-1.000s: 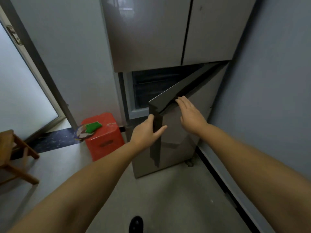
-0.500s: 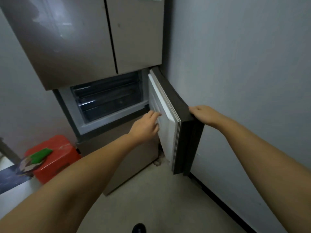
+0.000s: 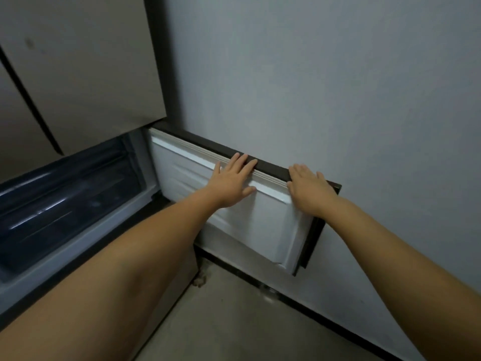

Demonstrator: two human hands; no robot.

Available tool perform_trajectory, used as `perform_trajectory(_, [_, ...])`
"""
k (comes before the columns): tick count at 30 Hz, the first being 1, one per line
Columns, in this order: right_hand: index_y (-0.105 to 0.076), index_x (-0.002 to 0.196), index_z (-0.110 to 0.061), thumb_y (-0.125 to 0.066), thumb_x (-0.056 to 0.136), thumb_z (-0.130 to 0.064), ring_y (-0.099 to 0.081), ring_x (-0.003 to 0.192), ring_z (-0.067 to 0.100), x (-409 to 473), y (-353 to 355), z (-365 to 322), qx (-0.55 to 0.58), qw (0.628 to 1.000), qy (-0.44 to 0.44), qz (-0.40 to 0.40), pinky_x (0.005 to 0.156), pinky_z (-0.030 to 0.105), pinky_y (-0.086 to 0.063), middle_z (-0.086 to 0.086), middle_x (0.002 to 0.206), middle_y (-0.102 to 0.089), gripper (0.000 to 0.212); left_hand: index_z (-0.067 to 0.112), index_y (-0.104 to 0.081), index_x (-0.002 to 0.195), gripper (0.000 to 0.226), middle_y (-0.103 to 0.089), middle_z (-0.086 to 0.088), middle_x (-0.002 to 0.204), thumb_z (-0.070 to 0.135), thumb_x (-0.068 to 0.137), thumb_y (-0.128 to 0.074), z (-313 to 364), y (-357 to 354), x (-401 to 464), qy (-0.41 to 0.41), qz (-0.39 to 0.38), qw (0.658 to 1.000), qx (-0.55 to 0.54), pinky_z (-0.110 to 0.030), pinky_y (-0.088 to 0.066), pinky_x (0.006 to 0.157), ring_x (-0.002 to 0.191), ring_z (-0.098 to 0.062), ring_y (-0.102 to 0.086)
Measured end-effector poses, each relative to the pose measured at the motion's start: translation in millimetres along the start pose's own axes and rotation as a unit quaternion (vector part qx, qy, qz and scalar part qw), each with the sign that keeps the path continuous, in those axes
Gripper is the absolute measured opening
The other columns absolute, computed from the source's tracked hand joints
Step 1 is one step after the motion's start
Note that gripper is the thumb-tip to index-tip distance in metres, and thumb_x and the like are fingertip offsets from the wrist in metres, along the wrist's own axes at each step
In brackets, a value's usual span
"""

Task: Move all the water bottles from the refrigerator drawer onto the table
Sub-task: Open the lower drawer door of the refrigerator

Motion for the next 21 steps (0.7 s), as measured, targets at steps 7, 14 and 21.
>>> perform_trajectory(7, [-0.003,0.155,-0.015,-0.025,0.102,-0.044,-0.003,0.150,0.019,52,3,44,-0.036,0.996,-0.059,0.053,0.121,0.043,-0.004,0.001,0.163,-0.002,0.063,0.025,0.003,0.153,0.076,0.005,-0.005,0.161,0.056,0.095,-0.036,14,-19,66,0.005,0.011,1.000,-0.013,-0.061,0.000,0.115,0.148,-0.025,0.013])
perform_trajectory(14, [-0.002,0.155,-0.019,-0.023,0.103,-0.043,-0.001,0.150,0.020,88,4,71,-0.037,0.996,-0.057,0.049,0.120,0.044,-0.003,-0.001,0.163,-0.001,0.061,0.027,0.008,0.152,0.073,0.007,-0.005,0.161,0.052,0.097,-0.033,17,-26,97,0.015,0.025,1.000,-0.002,-0.059,0.000,0.114,0.148,-0.024,0.013])
perform_trajectory(21, [-0.002,0.155,-0.019,-0.022,0.103,-0.043,-0.001,0.150,0.020,101,6,80,-0.035,0.998,-0.041,0.039,0.120,0.043,-0.002,-0.001,0.163,0.000,0.061,0.026,0.006,0.152,0.069,0.005,-0.005,0.161,0.046,0.099,-0.033,21,-28,111,0.033,0.036,0.999,0.010,-0.059,-0.001,0.114,0.148,-0.024,0.011])
Point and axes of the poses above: each hand's wrist, its own x-axis towards the middle knuckle, its own y-axis out of the back of the hand, z = x × y, the point moved 6 cm from there along x, towards the middle knuckle
